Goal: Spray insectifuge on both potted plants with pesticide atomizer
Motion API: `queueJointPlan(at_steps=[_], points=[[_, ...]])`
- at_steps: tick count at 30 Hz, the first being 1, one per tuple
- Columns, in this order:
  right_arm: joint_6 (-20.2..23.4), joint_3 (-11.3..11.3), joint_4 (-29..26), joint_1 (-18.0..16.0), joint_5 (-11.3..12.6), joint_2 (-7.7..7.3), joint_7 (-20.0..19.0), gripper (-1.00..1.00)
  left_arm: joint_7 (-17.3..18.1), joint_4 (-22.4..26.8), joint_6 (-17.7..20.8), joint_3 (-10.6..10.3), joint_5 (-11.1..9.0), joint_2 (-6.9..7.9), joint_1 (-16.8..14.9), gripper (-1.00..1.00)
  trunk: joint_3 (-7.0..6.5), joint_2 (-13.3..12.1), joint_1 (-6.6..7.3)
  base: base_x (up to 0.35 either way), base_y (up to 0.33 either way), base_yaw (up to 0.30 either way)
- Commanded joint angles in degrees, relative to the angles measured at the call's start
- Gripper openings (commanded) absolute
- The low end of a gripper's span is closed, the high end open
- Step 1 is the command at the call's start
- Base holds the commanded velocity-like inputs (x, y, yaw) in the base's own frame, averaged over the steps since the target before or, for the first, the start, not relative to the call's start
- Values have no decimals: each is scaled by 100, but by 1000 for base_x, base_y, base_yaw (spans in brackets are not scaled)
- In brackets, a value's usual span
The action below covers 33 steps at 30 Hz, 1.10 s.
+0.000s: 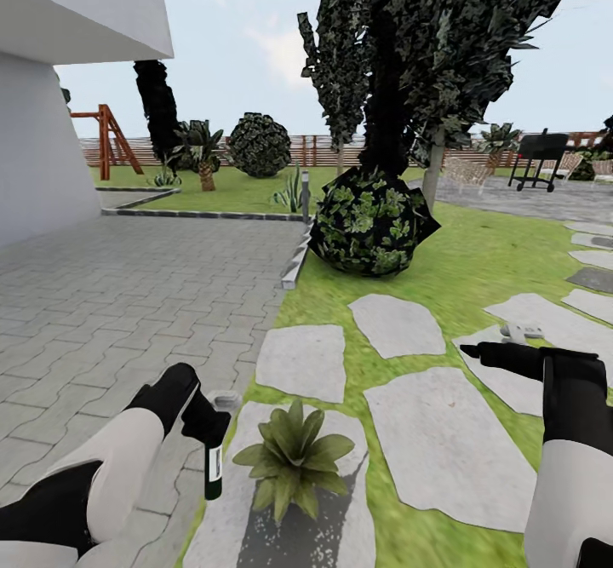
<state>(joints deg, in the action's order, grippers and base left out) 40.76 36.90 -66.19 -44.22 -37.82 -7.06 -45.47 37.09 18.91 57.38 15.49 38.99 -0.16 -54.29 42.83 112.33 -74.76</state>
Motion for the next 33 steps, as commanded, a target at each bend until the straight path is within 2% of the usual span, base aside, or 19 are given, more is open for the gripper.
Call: queueJointPlan(at_steps=[1, 7, 13, 19, 33], points=[[10, 10, -8, -8, -58, 3, -59, 100, 51, 7, 13, 26, 56, -2, 1, -100, 6, 3, -1, 125, 282, -24], [11, 10, -9, -8, -58, 3, -59, 100, 52, 7, 10, 23, 56, -2, 89, -100, 0, 3, -1, 99, 194, -81], [11, 10, -10, -8, -58, 3, -59, 100, 52, 7, 10, -241, 56, -2, 220, -100, -19, 3, -1, 6, 10, -243], [11, 10, -12, -8, -58, 3, -59, 100, 52, 7, 10, -265, 56, -2, 312, -100, -28, 3, -1, 0, 0, -155], [11, 10, -9, -8, -58, 3, -59, 100, 36, 7, 10, -264, 73, -2, 384, -100, 1, 3, -1, 0, 0, -5]])
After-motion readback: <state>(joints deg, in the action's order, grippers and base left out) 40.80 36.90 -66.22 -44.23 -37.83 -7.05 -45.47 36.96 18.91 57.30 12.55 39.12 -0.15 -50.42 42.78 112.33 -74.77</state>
